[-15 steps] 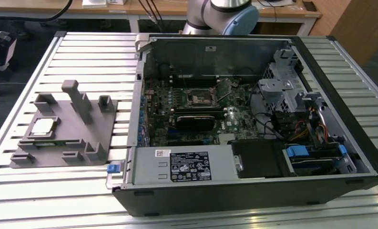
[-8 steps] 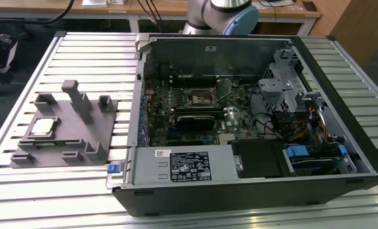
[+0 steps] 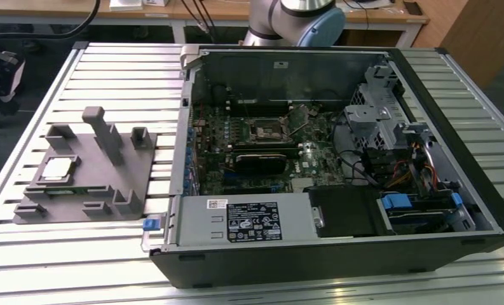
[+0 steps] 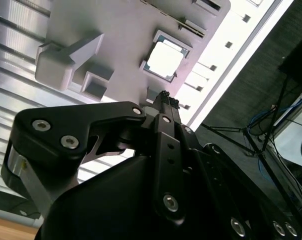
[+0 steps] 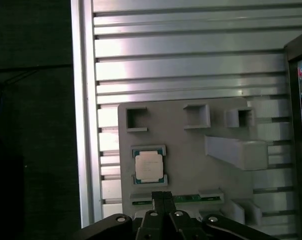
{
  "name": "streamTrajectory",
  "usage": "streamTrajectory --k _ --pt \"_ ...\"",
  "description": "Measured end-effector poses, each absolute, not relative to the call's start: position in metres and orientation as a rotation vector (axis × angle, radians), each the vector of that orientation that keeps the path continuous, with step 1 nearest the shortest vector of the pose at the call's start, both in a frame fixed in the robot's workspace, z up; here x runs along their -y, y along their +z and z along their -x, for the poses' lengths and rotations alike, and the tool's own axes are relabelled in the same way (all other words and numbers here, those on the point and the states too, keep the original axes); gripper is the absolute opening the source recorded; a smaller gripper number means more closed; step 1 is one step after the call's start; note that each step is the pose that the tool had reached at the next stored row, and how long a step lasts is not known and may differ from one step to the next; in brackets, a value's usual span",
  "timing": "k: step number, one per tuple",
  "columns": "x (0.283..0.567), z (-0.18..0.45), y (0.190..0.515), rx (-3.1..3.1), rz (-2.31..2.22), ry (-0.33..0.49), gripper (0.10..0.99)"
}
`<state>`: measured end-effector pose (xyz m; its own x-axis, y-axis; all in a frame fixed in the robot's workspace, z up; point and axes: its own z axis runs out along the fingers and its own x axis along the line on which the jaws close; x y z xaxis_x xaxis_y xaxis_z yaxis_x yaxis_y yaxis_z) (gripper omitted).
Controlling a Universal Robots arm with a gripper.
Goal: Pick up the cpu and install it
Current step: 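Pick up the cpu and move it towards the insertion slot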
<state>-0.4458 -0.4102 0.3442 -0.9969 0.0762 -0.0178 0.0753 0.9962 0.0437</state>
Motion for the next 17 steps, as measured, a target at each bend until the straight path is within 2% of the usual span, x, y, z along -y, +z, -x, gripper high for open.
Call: streamTrajectory --k 17 --pt "0.414 0.446 0.326 -3.123 -0.101 0.066 0.106"
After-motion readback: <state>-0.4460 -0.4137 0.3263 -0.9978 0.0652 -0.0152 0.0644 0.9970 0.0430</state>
